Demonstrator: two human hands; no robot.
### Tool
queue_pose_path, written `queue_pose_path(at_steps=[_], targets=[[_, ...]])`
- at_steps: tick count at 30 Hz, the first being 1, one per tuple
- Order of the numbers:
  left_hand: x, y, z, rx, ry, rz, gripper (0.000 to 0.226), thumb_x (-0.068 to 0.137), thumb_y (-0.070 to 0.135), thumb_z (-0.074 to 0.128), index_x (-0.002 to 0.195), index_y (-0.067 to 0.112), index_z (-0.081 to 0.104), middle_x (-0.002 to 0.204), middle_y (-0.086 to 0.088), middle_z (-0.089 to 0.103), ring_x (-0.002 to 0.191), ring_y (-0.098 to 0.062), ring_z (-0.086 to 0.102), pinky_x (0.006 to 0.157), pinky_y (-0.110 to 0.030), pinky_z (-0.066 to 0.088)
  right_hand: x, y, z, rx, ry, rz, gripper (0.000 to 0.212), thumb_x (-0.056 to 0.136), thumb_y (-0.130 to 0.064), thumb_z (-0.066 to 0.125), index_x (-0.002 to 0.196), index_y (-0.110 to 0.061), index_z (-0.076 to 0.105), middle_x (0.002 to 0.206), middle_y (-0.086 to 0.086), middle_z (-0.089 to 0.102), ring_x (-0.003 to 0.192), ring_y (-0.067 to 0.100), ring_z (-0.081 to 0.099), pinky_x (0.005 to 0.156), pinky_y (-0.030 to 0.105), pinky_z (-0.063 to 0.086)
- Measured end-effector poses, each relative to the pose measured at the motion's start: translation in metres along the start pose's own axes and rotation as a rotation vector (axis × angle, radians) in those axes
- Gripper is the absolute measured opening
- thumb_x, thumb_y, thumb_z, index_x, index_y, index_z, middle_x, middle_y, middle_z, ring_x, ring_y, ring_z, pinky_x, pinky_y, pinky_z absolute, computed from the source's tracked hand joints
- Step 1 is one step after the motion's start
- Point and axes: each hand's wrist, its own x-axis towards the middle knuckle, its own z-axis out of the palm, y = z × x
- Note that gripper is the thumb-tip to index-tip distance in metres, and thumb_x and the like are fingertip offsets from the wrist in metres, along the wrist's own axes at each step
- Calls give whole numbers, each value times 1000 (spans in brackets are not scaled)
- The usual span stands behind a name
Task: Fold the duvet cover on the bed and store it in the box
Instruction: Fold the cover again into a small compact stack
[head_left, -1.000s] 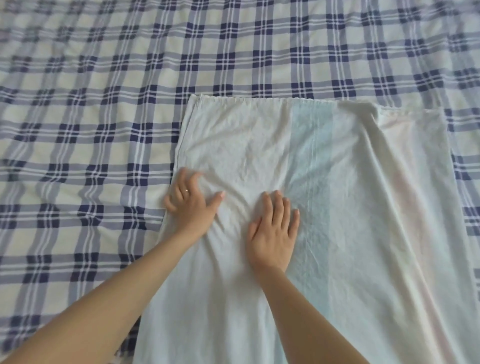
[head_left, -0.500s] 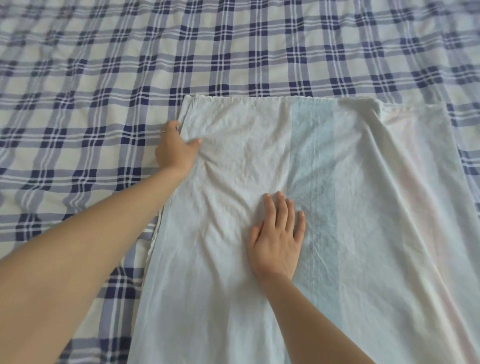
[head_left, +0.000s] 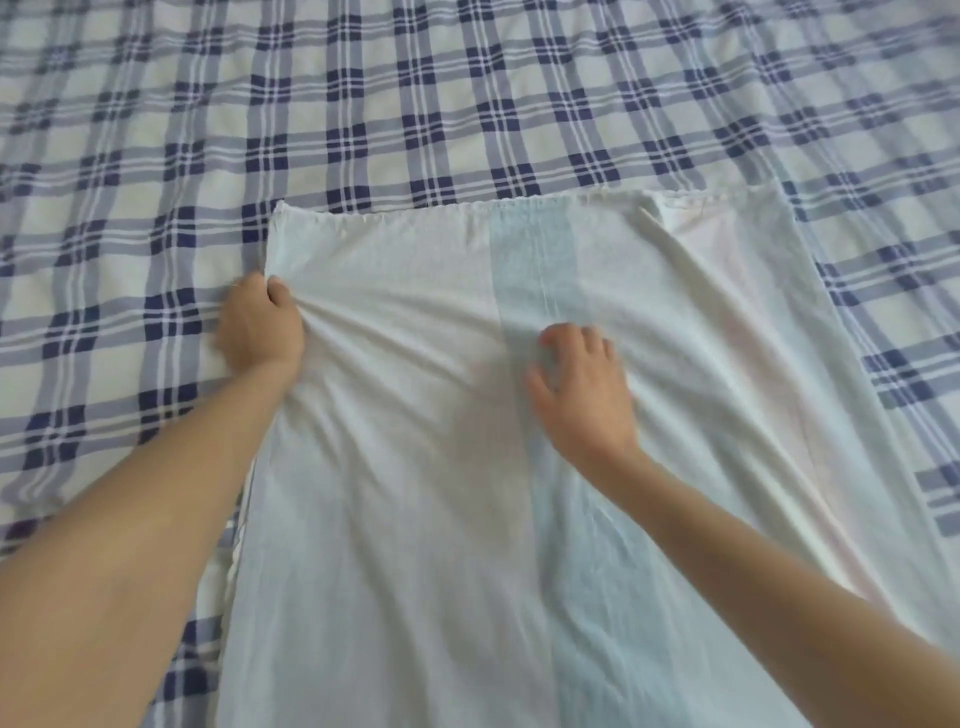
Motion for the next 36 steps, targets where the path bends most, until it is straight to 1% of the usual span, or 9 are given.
queue_pose_path(at_steps=[4,8,11,14,19,24,27,31,36], targets=[[0,3,15,24,91,-22,36,99,22,31,110,-3,55,132,-19,42,109,-38,49,86,-49,39,93,91,-29,4,349,363,41,91,-16,45,131,-13,44,136,10,41,128,27,35,104,33,21],[-2,1,22,112,148,33,34,95,21,37,108,0,60,134,-17,41,123,-37,37,101,-48,28,147,153,-57,79,297,814,59,93,-23,46,147,-14,23,152,10,25,137,28,30,109,37,24],[-3,-2,23,125,146,48,35,95,20,36,110,-3,58,130,-21,44,120,-40,38,100,-49,26,158,161,-67,63,174,649,61,92,-17,41,149,-27,22,147,5,33,118,30,50,87,38,41],[2,12,23,136,135,85,33,96,18,35,110,-5,55,126,-25,44,117,-43,39,98,-52,27,171,168,-75,-48,127,565,40,93,-27,39,133,-24,45,109,1,52,103,26,54,69,27,34],[-3,14,24,213,88,65,31,97,16,33,111,-6,52,126,-26,44,116,-41,39,95,-52,28,191,162,-92,-49,186,513,33,92,-7,41,119,-6,60,128,17,49,115,33,50,86,30,39],[-1,10,28,218,82,70,30,98,16,35,107,-5,53,121,-25,47,110,-41,42,92,-51,31,208,169,-75,140,434,631,36,82,-10,36,98,-13,69,98,7,60,94,26,60,70,24,37],[6,9,27,201,108,90,29,97,16,35,106,-4,54,120,-24,49,109,-39,43,91,-50,32,211,153,-55,241,402,710,40,91,-9,41,128,-7,54,124,11,54,111,25,52,86,23,42],[11,9,25,189,137,82,27,97,16,35,108,-1,52,119,-24,50,109,-40,44,92,-50,32,165,68,-17,-30,67,328,59,97,-19,39,151,-27,16,159,8,-5,145,34,10,115,58,7],[10,10,24,163,151,66,26,97,18,35,109,2,50,119,-22,51,111,-38,45,94,-49,31,78,22,19,-398,-487,-448,73,81,-78,11,146,-51,-5,159,-12,-12,145,33,-12,101,73,-10]])
